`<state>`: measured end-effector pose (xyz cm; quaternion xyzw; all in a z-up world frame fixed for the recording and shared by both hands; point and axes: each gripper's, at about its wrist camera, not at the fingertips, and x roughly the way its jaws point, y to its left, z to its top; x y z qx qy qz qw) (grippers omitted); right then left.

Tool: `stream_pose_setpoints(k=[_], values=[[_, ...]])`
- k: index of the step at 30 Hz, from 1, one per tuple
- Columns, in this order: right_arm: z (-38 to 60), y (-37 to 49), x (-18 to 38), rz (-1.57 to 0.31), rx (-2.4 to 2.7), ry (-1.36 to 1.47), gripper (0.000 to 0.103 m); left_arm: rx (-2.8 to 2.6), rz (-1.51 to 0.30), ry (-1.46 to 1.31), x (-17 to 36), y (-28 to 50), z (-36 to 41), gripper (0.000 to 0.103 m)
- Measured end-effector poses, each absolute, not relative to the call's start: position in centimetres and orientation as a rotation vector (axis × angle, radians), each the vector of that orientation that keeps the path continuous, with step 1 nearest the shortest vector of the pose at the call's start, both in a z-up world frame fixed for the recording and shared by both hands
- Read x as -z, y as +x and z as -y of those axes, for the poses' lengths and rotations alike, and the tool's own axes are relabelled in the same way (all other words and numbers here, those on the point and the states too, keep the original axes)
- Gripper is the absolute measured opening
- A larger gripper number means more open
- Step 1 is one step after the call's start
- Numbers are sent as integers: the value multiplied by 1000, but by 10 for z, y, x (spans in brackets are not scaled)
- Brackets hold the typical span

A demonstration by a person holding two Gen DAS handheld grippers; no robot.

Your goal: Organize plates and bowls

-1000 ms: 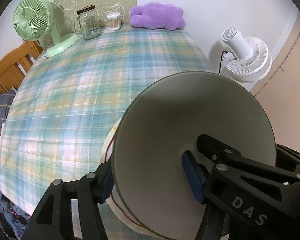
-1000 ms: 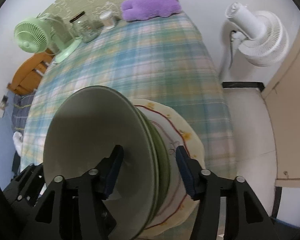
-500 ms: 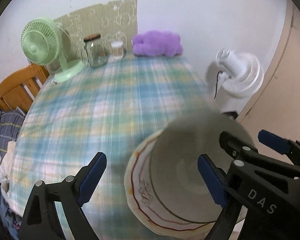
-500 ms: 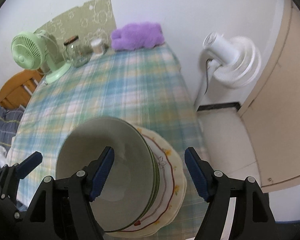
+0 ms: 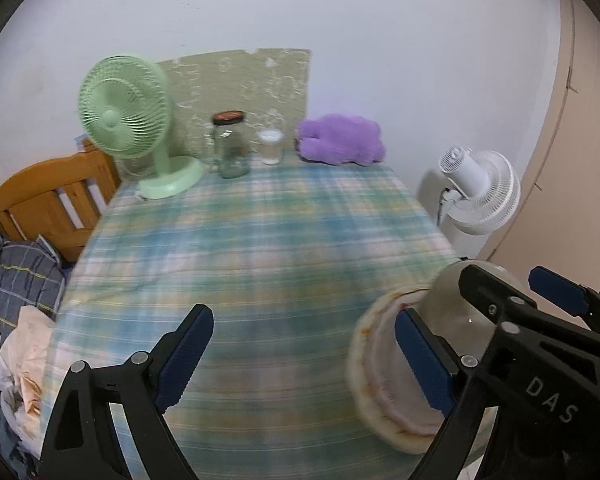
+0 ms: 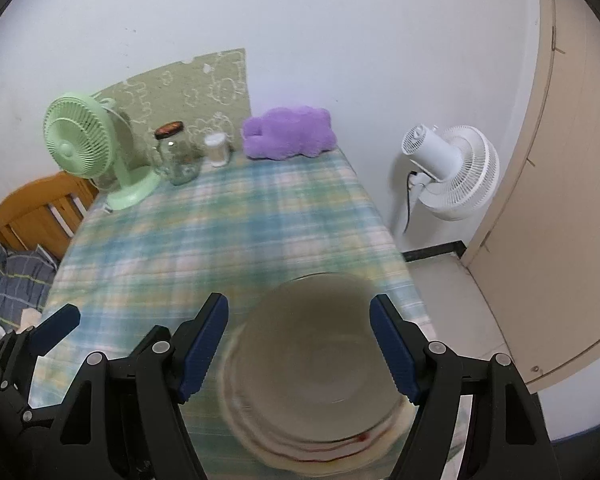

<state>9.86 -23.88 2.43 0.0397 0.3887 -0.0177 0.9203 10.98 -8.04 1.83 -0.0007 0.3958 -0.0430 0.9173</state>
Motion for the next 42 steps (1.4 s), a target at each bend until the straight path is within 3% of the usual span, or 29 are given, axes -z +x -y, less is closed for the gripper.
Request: stream_pose_setpoints(k=[18,42], values=[[135,48,21,-765,23,101,76,-23,-746,20,11,44,-48,97],[129,-41,28,-620,-41,40,82,-81,-622,-11,12,-43,-45,101]])
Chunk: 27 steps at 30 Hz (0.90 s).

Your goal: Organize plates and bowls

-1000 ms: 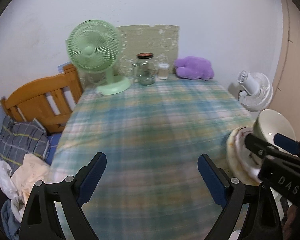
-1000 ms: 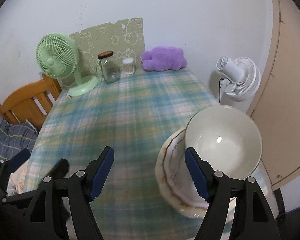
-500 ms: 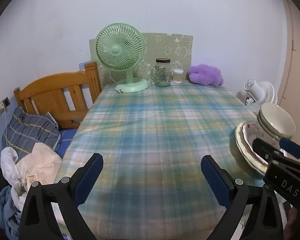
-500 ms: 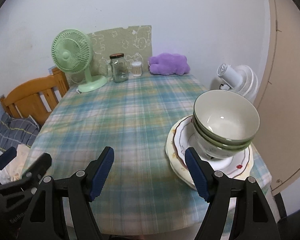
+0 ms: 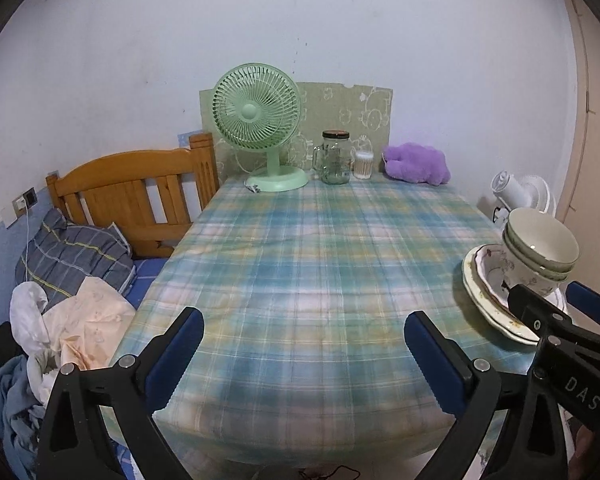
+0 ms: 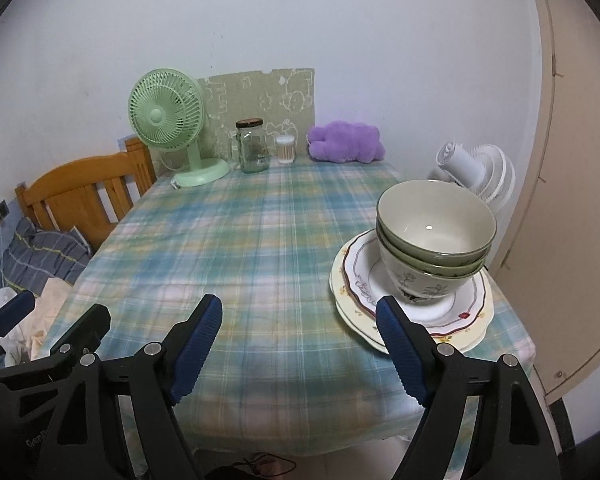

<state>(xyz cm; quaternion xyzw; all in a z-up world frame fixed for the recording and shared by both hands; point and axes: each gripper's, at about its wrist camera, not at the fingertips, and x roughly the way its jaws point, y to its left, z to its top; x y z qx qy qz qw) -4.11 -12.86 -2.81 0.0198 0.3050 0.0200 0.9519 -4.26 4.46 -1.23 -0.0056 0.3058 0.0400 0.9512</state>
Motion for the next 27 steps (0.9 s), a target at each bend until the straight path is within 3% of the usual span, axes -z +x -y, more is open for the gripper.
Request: stream_pose_setpoints(k=[27], values=[[146,-69,13,-565,-20,62,84,-64,-560,1,-4,-63,-31,103]])
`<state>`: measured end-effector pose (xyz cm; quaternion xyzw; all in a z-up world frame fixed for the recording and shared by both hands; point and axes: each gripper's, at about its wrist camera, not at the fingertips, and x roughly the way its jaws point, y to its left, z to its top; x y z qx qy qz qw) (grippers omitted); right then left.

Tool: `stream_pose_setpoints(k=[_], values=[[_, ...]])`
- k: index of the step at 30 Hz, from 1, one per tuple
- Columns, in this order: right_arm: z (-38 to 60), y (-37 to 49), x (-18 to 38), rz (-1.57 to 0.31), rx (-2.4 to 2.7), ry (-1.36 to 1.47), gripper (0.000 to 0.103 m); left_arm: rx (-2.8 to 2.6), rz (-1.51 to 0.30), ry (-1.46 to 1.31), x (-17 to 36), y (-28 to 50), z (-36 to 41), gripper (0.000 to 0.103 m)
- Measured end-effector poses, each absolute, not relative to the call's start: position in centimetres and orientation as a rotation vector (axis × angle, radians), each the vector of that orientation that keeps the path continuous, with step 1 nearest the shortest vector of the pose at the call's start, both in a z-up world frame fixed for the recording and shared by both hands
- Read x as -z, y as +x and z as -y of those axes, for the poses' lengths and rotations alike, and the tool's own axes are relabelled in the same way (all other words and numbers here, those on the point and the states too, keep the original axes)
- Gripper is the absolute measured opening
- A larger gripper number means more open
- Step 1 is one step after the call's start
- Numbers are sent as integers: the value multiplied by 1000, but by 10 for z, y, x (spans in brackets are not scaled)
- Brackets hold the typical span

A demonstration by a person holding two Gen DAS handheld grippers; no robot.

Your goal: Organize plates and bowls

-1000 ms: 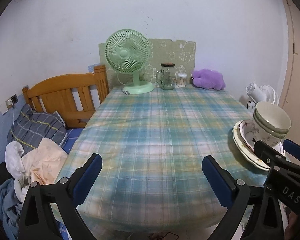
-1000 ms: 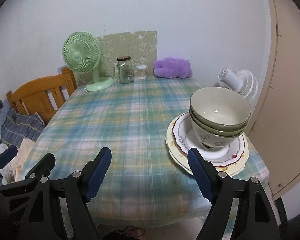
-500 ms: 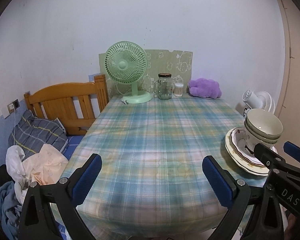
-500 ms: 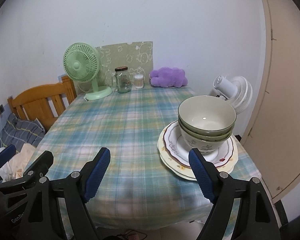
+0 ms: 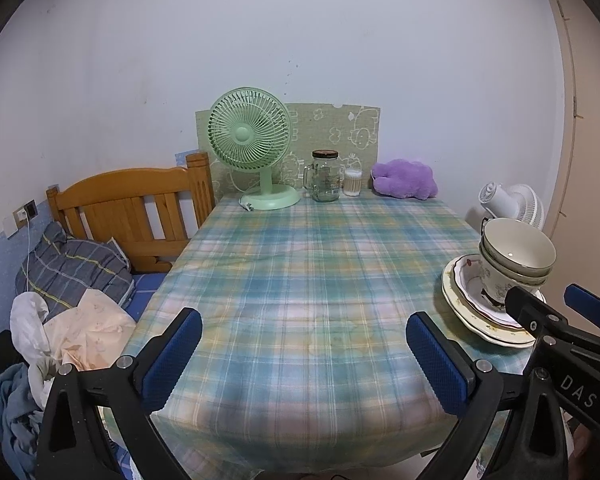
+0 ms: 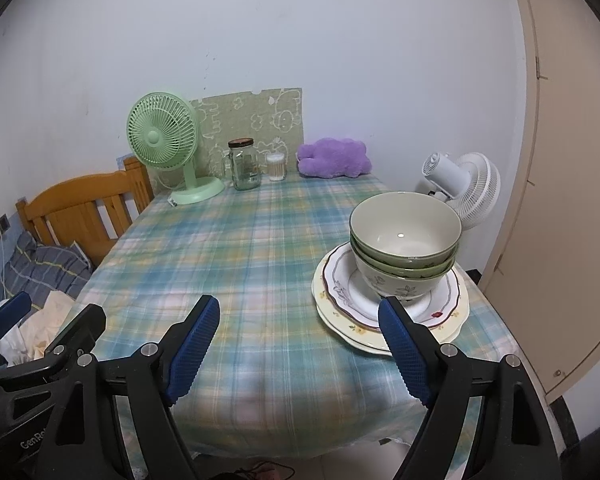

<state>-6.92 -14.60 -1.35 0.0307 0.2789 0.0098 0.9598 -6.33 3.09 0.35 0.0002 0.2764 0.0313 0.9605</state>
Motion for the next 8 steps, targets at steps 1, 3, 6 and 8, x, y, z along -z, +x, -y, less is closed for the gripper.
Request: stream_pose_setpoints(k=[1,3,6,8], values=[[146,-69,13,-565,-22,62,84,-63,-563,3,-3,-62,-31,103],[146,-70,13,-567,-24,62,84,-62,-563,1,-3,-63,-32,103],[146,-73,13,-565,-26,58,84,-66,-561,-2,-3,-65,-32,103],[145,-73,13,-566,-25,56,84,-69,-561,-4,-4,-67,-31,103]])
